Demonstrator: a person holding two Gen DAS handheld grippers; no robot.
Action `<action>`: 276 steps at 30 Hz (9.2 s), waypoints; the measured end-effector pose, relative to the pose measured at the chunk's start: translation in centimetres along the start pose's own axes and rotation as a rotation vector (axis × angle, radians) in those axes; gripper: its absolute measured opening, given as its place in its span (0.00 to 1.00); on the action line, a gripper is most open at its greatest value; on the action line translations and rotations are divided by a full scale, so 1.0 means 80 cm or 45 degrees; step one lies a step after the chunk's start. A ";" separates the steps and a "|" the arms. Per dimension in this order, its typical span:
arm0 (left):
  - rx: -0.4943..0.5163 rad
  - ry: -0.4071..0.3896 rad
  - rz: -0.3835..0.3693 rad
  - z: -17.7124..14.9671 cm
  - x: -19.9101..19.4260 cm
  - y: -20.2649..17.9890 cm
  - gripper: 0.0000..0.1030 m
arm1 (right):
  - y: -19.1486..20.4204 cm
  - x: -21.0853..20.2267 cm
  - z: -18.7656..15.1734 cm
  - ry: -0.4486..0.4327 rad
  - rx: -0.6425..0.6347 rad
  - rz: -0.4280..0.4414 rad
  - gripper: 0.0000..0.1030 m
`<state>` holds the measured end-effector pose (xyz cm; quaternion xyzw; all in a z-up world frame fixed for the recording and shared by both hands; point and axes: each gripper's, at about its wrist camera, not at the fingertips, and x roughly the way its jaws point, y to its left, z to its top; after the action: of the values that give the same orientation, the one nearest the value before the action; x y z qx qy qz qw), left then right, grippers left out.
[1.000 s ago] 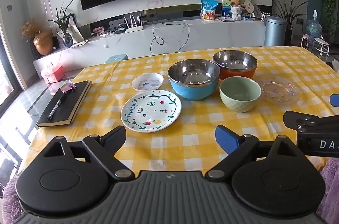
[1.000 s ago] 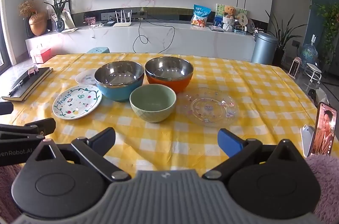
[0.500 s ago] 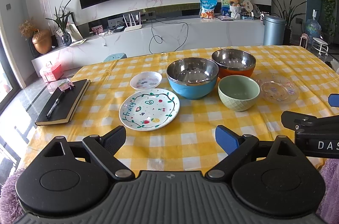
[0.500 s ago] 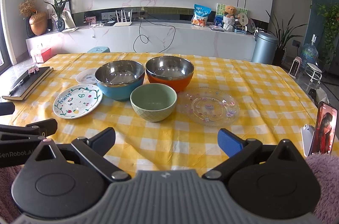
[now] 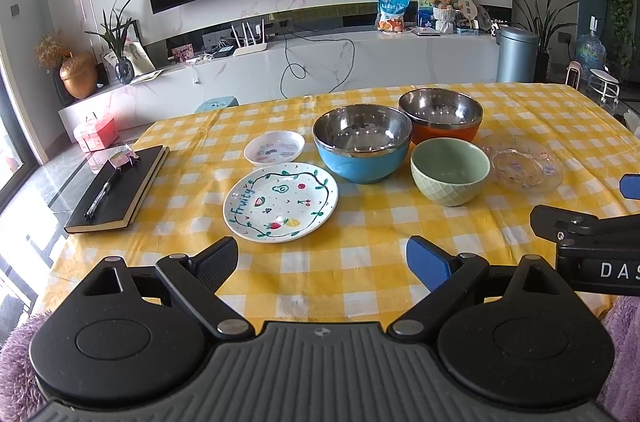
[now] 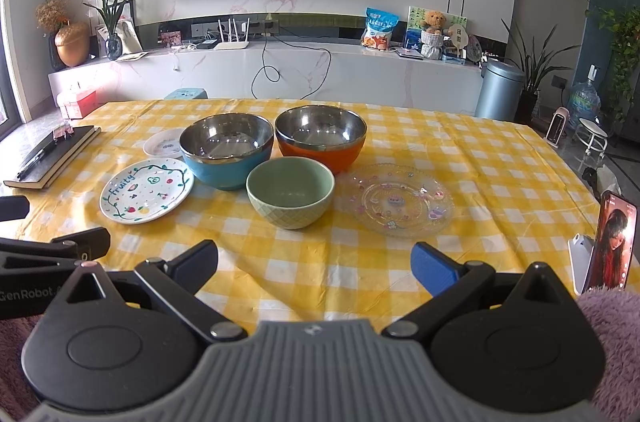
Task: Organize plates and bowls
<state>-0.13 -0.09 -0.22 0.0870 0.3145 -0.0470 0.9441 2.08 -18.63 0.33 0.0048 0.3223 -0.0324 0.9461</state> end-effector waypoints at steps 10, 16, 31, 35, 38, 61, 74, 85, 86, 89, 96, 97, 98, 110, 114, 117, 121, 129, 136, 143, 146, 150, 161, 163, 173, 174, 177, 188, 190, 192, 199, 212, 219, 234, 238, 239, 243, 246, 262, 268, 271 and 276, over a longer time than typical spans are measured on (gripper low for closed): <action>-0.003 0.011 -0.015 -0.014 0.007 -0.008 1.00 | 0.002 0.003 -0.002 0.002 0.003 -0.002 0.98; -0.003 0.012 -0.013 -0.012 0.007 -0.007 1.00 | 0.002 0.003 -0.002 0.002 0.003 -0.001 0.98; -0.002 0.026 -0.026 -0.017 0.008 -0.014 1.00 | 0.003 0.004 -0.002 0.003 0.004 -0.001 0.98; -0.001 0.027 -0.026 -0.015 0.009 -0.013 1.00 | 0.003 0.004 -0.002 0.003 0.004 -0.001 0.98; -0.001 0.028 -0.027 -0.016 0.008 -0.014 1.00 | 0.003 0.004 -0.002 0.005 0.004 0.000 0.98; -0.110 0.038 -0.072 -0.005 0.013 0.013 0.94 | -0.002 0.004 -0.008 -0.130 0.096 0.044 0.98; -0.198 0.057 0.037 0.044 0.044 0.080 0.72 | 0.055 0.059 0.027 -0.050 0.002 0.329 0.94; -0.384 0.120 0.027 0.057 0.106 0.129 0.50 | 0.118 0.154 0.048 0.072 0.069 0.385 0.50; -0.390 0.118 0.024 0.054 0.110 0.130 0.48 | 0.121 0.160 0.047 0.081 0.078 0.399 0.47; -0.425 0.121 0.002 0.042 0.128 0.136 0.41 | 0.130 0.179 0.040 0.100 0.091 0.449 0.33; -0.507 0.134 -0.007 0.023 0.165 0.148 0.31 | 0.133 0.221 0.033 0.134 0.170 0.494 0.17; -0.516 0.133 -0.008 0.020 0.169 0.149 0.31 | 0.132 0.227 0.033 0.137 0.187 0.503 0.17; -0.524 0.134 -0.010 0.018 0.173 0.149 0.31 | 0.132 0.233 0.034 0.145 0.201 0.509 0.16; -0.562 0.171 0.031 0.002 0.215 0.150 0.31 | 0.125 0.283 0.031 0.191 0.343 0.495 0.14; -0.557 0.167 0.026 0.002 0.217 0.146 0.30 | 0.125 0.291 0.030 0.197 0.376 0.520 0.14; -0.561 0.162 0.020 0.002 0.218 0.146 0.27 | 0.130 0.296 0.028 0.192 0.378 0.541 0.10; -0.566 0.162 0.015 0.002 0.218 0.145 0.25 | 0.132 0.300 0.028 0.177 0.372 0.542 0.09; -0.599 0.159 0.002 0.005 0.208 0.150 0.21 | 0.129 0.296 0.028 0.186 0.371 0.546 0.09; -0.580 0.140 -0.009 0.006 0.181 0.148 0.21 | 0.127 0.274 0.033 0.170 0.366 0.555 0.09; -0.568 0.136 -0.009 0.009 0.143 0.142 0.21 | 0.118 0.241 0.034 0.162 0.349 0.563 0.09; -0.572 0.119 -0.023 0.013 0.127 0.138 0.21 | 0.112 0.225 0.033 0.172 0.350 0.569 0.09; -0.540 0.093 -0.023 0.016 0.103 0.124 0.21 | 0.100 0.202 0.030 0.168 0.357 0.572 0.09; -0.453 0.165 -0.102 -0.013 0.097 0.080 0.21 | 0.056 0.169 -0.011 0.249 0.447 0.495 0.09; -0.452 0.173 -0.104 -0.019 0.100 0.078 0.21 | 0.055 0.170 -0.018 0.264 0.446 0.479 0.09; -0.478 0.202 -0.094 -0.039 0.115 0.080 0.21 | 0.065 0.180 -0.030 0.292 0.422 0.462 0.10; -0.478 0.201 -0.094 -0.039 0.116 0.081 0.21 | 0.066 0.180 -0.031 0.296 0.416 0.458 0.10; -0.478 0.205 -0.094 -0.039 0.116 0.081 0.21 | 0.067 0.183 -0.032 0.307 0.407 0.450 0.10; -0.478 0.256 -0.089 -0.047 0.126 0.082 0.19 | 0.076 0.186 -0.032 0.321 0.367 0.418 0.09; -0.486 0.262 -0.089 -0.048 0.127 0.082 0.19 | 0.077 0.186 -0.032 0.316 0.363 0.419 0.09; -0.480 0.265 -0.084 -0.048 0.127 0.081 0.19 | 0.077 0.186 -0.032 0.317 0.362 0.416 0.09; -0.479 0.258 -0.068 -0.046 0.127 0.080 0.22 | 0.081 0.185 -0.031 0.312 0.336 0.410 0.13; -0.413 0.074 -0.069 -0.008 0.085 0.064 0.42 | 0.076 0.147 0.003 0.127 0.197 0.365 0.27; -0.411 0.018 -0.191 0.024 0.059 0.029 0.42 | 0.050 0.123 0.031 0.077 0.145 0.377 0.31; -0.331 0.033 -0.489 0.042 0.078 -0.118 0.42 | -0.102 0.130 0.021 0.101 0.314 0.140 0.31; -0.367 0.037 -0.508 0.042 0.100 -0.150 0.42 | -0.139 0.145 0.015 0.113 0.433 0.042 0.31; -0.373 0.034 -0.512 0.043 0.104 -0.156 0.42 | -0.145 0.149 0.014 0.116 0.454 0.024 0.31; -0.395 0.021 -0.500 0.046 0.127 -0.180 0.41 | -0.160 0.162 0.015 0.091 0.519 0.005 0.31; -0.439 0.050 -0.495 0.049 0.143 -0.187 0.41 | -0.167 0.174 0.016 0.072 0.540 -0.036 0.31; -0.455 0.111 -0.409 0.049 0.191 -0.213 0.40 | -0.199 0.229 -0.003 0.189 0.782 -0.039 0.20; -0.472 0.165 -0.403 0.048 0.204 -0.208 0.26 | -0.198 0.235 -0.002 0.186 0.797 -0.014 0.10; -0.473 0.169 -0.398 0.046 0.206 -0.207 0.21 | -0.195 0.235 -0.001 0.185 0.790 -0.026 0.10; -0.461 0.178 -0.405 0.045 0.204 -0.206 0.21 | -0.197 0.232 0.000 0.194 0.809 -0.030 0.08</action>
<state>12.65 -17.53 -9.41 -0.1312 0.3920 -0.1317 0.9010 15.75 -35.41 -10.81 0.2984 0.3659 -0.1418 0.8700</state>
